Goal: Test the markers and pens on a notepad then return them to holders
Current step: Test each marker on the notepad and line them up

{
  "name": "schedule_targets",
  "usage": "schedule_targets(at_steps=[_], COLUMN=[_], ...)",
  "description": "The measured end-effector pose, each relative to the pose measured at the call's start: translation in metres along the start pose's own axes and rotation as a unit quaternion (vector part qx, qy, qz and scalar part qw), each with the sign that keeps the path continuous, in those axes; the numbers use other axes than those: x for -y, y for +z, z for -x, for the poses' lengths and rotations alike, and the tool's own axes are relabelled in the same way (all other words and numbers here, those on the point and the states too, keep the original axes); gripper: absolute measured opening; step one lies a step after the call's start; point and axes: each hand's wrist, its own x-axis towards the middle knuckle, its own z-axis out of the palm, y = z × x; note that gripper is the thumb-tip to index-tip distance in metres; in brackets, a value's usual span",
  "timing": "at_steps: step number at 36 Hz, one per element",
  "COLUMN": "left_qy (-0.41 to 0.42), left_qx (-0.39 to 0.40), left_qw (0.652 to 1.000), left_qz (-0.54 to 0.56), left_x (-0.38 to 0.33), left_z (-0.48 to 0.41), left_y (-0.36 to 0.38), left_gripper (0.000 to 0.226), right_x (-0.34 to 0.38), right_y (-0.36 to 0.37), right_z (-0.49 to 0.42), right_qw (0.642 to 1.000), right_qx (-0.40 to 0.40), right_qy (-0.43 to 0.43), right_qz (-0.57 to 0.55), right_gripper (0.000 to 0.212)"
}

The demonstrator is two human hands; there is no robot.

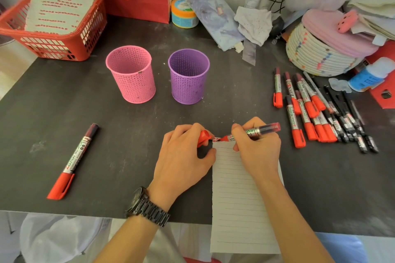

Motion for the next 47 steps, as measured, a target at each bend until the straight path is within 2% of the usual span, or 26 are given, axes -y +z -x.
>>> schedule_targets(at_steps=[11,17,23,27,30,34,35,39,43,47], left_qy=[0.001,-0.008,-0.012,-0.008,-0.024,-0.045,-0.049,-0.063,-0.040,-0.040], left_qx=[-0.001,0.003,0.011,-0.008,-0.022,0.012,0.015,-0.004,-0.009,-0.022], left_qw=[1.000,1.000,1.000,0.995,0.987,0.981,0.981,0.982,0.986,0.984], left_qz=[0.004,0.010,0.013,0.095,0.160,0.188,0.187,0.177,0.159,0.175], left_x=[0.002,0.002,0.002,0.001,0.001,0.005,0.006,0.008,0.008,0.006], left_z=[-0.001,0.000,0.000,0.000,-0.006,-0.016,-0.017,-0.014,-0.010,-0.011], left_y=[0.002,0.002,0.000,-0.005,-0.011,-0.018,-0.018,-0.015,-0.013,-0.014], left_gripper=[0.024,0.024,0.023,0.019,0.024,0.010,0.007,0.026,0.025,0.028], right_x=[-0.003,-0.004,0.000,0.000,0.000,0.002,0.002,0.003,0.003,0.004], right_y=[0.001,-0.009,-0.012,-0.017,-0.019,-0.024,-0.025,-0.026,-0.026,-0.025], right_z=[0.001,-0.002,-0.004,-0.005,-0.005,-0.006,-0.007,-0.007,-0.006,-0.006], right_qw=[1.000,0.994,0.984,0.974,0.961,0.930,0.928,0.927,0.939,0.950], right_qx=[-0.002,-0.027,-0.017,0.003,0.025,0.075,0.083,0.077,0.067,0.072], right_qy=[-0.007,0.012,0.028,0.025,0.034,0.041,0.043,0.057,0.066,0.053], right_qz=[-0.003,-0.108,-0.173,-0.224,-0.275,-0.358,-0.362,-0.361,-0.331,-0.299], right_gripper=[0.028,0.029,0.029,0.030,0.034,0.017,0.018,0.016,0.013,0.023])
